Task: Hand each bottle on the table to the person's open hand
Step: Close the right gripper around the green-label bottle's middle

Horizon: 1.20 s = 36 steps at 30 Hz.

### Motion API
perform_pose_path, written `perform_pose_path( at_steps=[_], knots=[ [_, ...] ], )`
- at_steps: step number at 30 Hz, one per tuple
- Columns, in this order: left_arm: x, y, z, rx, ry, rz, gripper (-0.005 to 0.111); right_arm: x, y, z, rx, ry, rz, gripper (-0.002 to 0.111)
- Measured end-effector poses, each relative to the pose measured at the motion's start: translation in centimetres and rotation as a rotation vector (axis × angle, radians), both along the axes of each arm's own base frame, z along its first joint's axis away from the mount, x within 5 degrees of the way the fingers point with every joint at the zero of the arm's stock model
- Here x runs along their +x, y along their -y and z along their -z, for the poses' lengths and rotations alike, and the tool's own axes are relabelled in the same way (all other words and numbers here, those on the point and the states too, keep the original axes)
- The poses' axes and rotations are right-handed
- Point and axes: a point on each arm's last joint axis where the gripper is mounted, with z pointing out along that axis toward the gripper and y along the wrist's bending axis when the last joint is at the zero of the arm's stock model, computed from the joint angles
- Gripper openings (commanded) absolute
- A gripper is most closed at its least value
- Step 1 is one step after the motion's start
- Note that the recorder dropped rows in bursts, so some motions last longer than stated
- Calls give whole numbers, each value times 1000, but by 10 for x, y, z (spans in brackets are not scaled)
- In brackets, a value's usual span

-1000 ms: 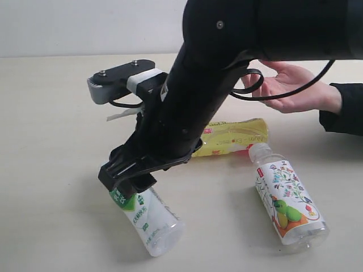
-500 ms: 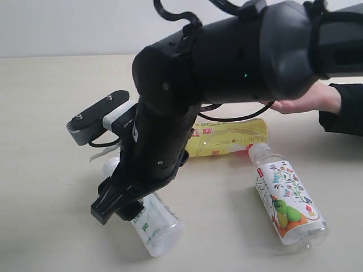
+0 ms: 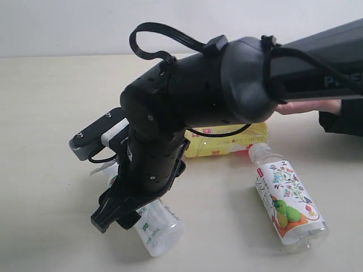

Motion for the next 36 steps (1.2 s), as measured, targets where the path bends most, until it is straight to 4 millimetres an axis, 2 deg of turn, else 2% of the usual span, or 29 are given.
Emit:
perform_pose_path(
  at_steps=[12,19,21,23,27,28,36],
  knots=[
    [0,0,0,0,0,0,0,4,-5,30,-27,-16,6,73],
    [0,0,0,0,0,0,0,4,-6,33,-29,-17,6,70],
    [0,0,0,0,0,0,0,4,-6,33,-29,-17,6,65],
    [0,0,0,0,0,0,0,4,-6,33,-29,-17,6,54],
    [0,0,0,0,0,0,0,4,-6,33,-28,-19,18,8],
    [0,0,0,2,0,0,0,4,-6,33,-27,-20,21,0],
    [0,0,0,2,0,0,0,3,-5,33,-41,-29,18,0]
  ],
)
